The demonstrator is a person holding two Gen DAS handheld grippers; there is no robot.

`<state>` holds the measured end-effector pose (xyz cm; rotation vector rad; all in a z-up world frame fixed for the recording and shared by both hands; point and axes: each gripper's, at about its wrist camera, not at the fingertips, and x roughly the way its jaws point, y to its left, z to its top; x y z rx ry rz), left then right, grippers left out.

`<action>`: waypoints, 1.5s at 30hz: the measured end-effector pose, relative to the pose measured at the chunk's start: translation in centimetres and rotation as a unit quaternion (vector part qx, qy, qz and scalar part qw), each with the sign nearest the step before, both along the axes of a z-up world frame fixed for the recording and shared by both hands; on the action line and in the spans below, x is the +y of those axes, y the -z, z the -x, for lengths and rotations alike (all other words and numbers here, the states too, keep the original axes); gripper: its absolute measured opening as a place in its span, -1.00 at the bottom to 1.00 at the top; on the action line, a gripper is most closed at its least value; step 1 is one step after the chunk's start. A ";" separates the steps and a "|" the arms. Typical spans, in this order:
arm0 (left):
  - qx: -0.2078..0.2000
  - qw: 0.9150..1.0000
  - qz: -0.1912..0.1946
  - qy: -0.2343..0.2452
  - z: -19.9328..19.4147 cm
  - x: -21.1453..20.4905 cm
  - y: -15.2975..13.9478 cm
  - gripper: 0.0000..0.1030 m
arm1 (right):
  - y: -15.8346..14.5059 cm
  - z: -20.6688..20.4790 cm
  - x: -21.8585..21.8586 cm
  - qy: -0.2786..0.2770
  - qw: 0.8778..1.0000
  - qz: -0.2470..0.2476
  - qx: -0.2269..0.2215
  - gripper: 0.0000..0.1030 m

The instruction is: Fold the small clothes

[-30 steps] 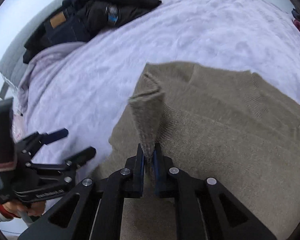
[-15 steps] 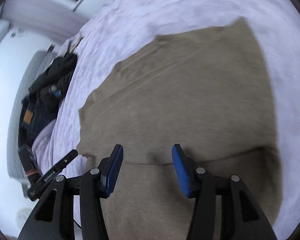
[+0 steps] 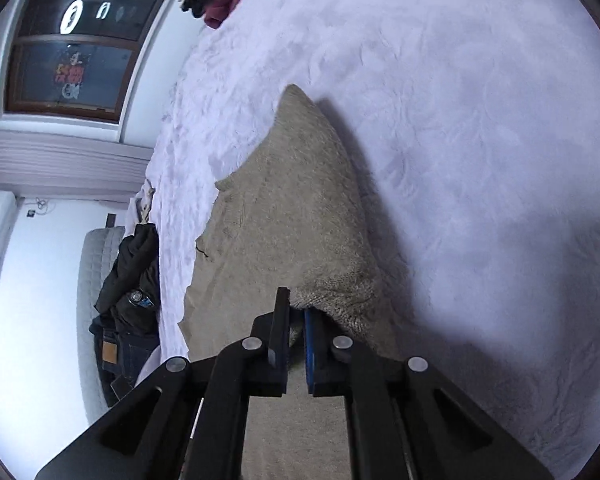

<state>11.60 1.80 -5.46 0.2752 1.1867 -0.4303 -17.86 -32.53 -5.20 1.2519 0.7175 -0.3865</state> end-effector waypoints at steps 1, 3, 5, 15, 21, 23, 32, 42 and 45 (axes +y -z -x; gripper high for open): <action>-0.003 1.000 -0.016 0.004 0.2 -0.3 0.5 0.68 | -0.1 0.3 -0.1 -0.004 1.000 0.008 0.006 -0.88; -0.003 1.000 -0.020 0.007 0.4 -0.5 1.2 0.68 | 0.9 1.2 -0.9 -0.006 0.998 0.028 0.052 -0.88; -0.003 1.000 -0.023 0.003 0.4 -0.5 1.4 0.69 | 3.3 1.8 -1.8 -0.024 0.997 -0.014 0.071 -0.83; -0.010 1.000 -0.002 0.018 -0.1 -0.9 -1.6 0.69 | -3.8 1.2 -2.8 -0.116 0.986 0.102 0.065 -0.32; -0.004 0.999 -0.025 0.033 -0.5 -4.6 0.0 0.69 | 0.1 -2.6 -6.9 -0.092 0.987 0.086 0.102 -0.13; -0.012 0.999 -0.037 0.026 -0.8 -4.5 0.8 0.69 | 1.2 -3.2 -7.2 -0.098 0.989 0.057 0.094 -0.78; -0.015 0.999 -0.032 -0.006 -1.6 -1.7 0.3 0.82 | 1.1 -3.1 -7.6 -0.090 0.980 0.104 0.144 -0.65; -0.008 0.999 -0.043 0.010 3.2 1.2 -1.9 0.82 | -2.0 0.0 -0.3 -0.150 0.965 0.146 0.158 -0.61; 0.009 0.999 -0.042 0.010 4.5 1.2 -1.6 0.82 | -2.2 0.3 2.6 -0.173 0.963 0.140 0.150 -0.45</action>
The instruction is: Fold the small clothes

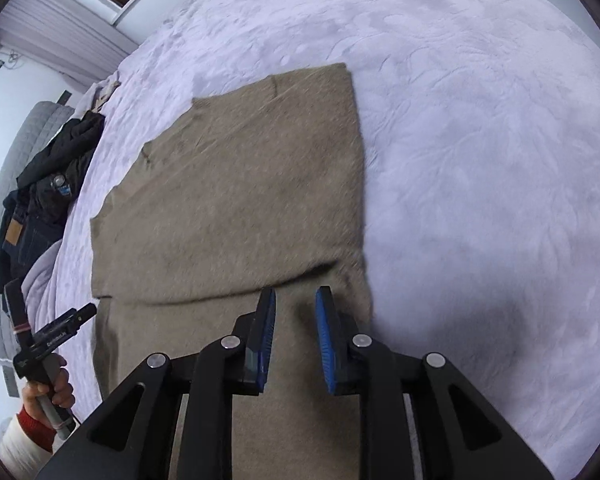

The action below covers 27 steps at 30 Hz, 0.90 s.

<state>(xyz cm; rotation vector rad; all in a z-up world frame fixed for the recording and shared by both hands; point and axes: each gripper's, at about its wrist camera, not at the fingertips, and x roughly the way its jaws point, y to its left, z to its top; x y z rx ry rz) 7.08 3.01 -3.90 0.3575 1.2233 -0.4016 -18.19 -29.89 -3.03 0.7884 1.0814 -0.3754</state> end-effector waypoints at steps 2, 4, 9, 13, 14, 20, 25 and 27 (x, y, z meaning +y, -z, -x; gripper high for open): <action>0.011 1.000 0.001 0.002 0.9 0.0 0.2 0.82 | 0.0 0.1 1.7 -0.013 1.000 -0.004 0.002 -0.31; 0.014 1.000 -0.001 0.010 1.8 -0.2 0.3 0.82 | -0.2 0.1 3.4 -0.033 0.999 -0.003 0.003 -0.25; 0.020 0.999 -0.004 0.026 3.7 0.0 0.6 0.82 | -0.5 -0.1 7.4 -0.079 0.997 -0.002 0.005 -0.10; 0.034 0.999 -0.006 0.033 4.9 0.8 1.0 0.82 | -0.2 0.0 9.7 -0.104 0.994 -0.015 0.004 0.00; 0.036 0.999 -0.008 0.035 5.2 0.9 1.1 0.82 | -0.2 0.1 10.2 -0.108 0.994 -0.014 0.006 0.00; 0.041 0.998 -0.014 0.044 7.0 2.1 0.8 0.82 | 0.1 1.0 11.6 -0.098 0.995 -0.016 0.016 0.00; 0.053 0.999 -0.007 0.013 7.1 4.3 0.6 0.82 | 0.0 1.6 11.4 -0.074 0.997 -0.026 0.016 0.00; 0.055 0.998 0.002 0.006 6.6 5.0 0.3 0.82 | 0.0 1.5 11.6 -0.072 0.997 -0.026 0.016 0.00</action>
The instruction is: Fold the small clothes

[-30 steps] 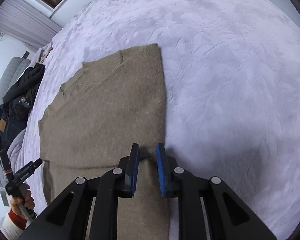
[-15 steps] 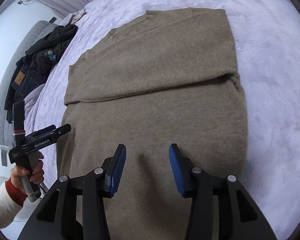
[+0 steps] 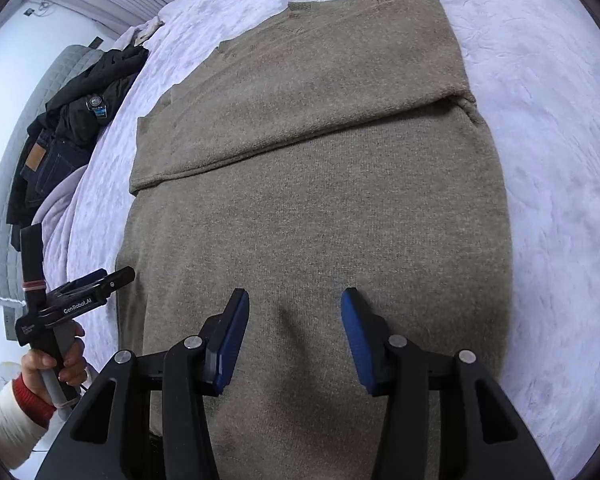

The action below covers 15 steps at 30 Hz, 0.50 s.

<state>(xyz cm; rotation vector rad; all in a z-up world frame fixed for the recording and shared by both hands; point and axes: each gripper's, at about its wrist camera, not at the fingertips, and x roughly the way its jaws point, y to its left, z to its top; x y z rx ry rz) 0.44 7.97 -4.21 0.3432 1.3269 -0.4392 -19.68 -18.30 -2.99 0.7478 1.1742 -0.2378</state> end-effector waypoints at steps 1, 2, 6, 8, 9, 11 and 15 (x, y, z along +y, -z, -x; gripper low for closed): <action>0.000 1.000 0.008 -0.003 -0.4 0.3 -0.2 0.82 | 0.0 0.0 0.2 0.000 1.000 -0.001 0.000 0.00; -0.002 1.000 0.018 -0.008 -0.9 0.5 -0.5 0.82 | 0.1 -0.1 0.3 0.001 1.000 -0.003 0.001 0.00; 0.006 0.997 0.079 -0.024 -5.0 0.5 -0.7 0.82 | 0.5 0.0 0.9 0.013 1.000 -0.015 0.008 0.00; 0.018 0.992 0.119 -0.037 -7.9 0.3 -0.2 0.82 | 0.7 0.0 1.2 0.016 1.000 -0.020 0.009 0.00; 0.023 0.990 0.135 -0.044 -9.2 0.1 0.1 0.82 | 0.7 -0.1 1.4 0.016 1.000 -0.021 0.009 0.00; 0.023 0.987 0.149 -0.049 -11.0 -0.7 0.6 0.80 | 0.6 -0.1 1.9 0.011 1.000 -0.022 0.010 0.00; 0.039 0.989 0.137 -0.032 -12.5 -1.8 2.5 0.20 | 0.6 -0.3 2.8 0.009 1.000 -0.025 0.011 0.00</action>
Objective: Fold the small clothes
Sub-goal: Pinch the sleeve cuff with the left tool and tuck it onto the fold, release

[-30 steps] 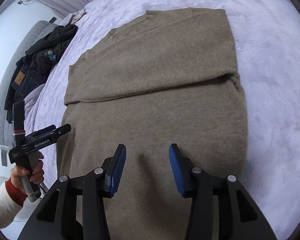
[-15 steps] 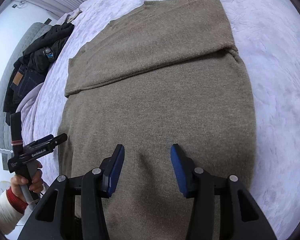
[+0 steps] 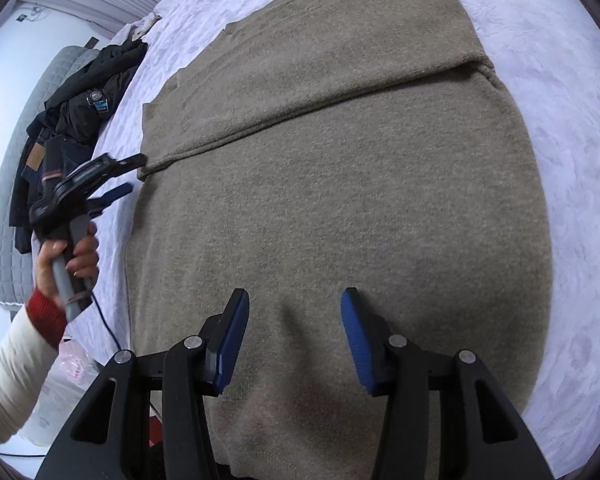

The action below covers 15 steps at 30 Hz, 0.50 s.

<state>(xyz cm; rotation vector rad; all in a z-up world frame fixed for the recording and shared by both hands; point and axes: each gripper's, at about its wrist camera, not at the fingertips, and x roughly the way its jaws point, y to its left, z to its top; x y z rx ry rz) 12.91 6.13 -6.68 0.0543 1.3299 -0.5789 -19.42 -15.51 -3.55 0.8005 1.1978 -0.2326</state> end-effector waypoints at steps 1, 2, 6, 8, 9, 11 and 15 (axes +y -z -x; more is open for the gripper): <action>0.007 1.000 0.012 0.003 0.0 0.0 0.1 -0.04 | 0.0 0.0 0.1 0.001 1.000 -0.002 -0.001 0.00; 0.016 0.999 0.029 0.014 -0.1 -0.1 0.1 -0.49 | 0.0 0.0 0.3 0.001 1.000 -0.003 -0.001 0.00; -0.013 0.999 0.028 0.036 -0.2 0.1 -1.1 -0.75 | -0.2 -0.4 0.6 0.003 1.000 -0.006 -0.003 0.00; -0.010 0.999 0.014 0.042 -0.3 0.6 -0.1 -0.75 | -0.3 -0.6 0.7 0.004 1.000 -0.004 -0.005 0.00; 0.000 0.999 0.023 0.037 -0.5 1.1 0.4 -0.75 | -0.4 -0.7 0.7 0.003 1.000 -0.004 -0.006 0.00; 0.007 0.999 0.044 0.027 -0.8 1.9 0.5 -0.75 | -0.4 -1.0 0.8 0.001 1.000 -0.002 -0.006 0.00; -0.011 0.999 0.021 0.026 -0.4 1.7 -0.2 -0.65 | -0.6 -1.2 1.0 -0.002 1.000 0.001 -0.004 0.00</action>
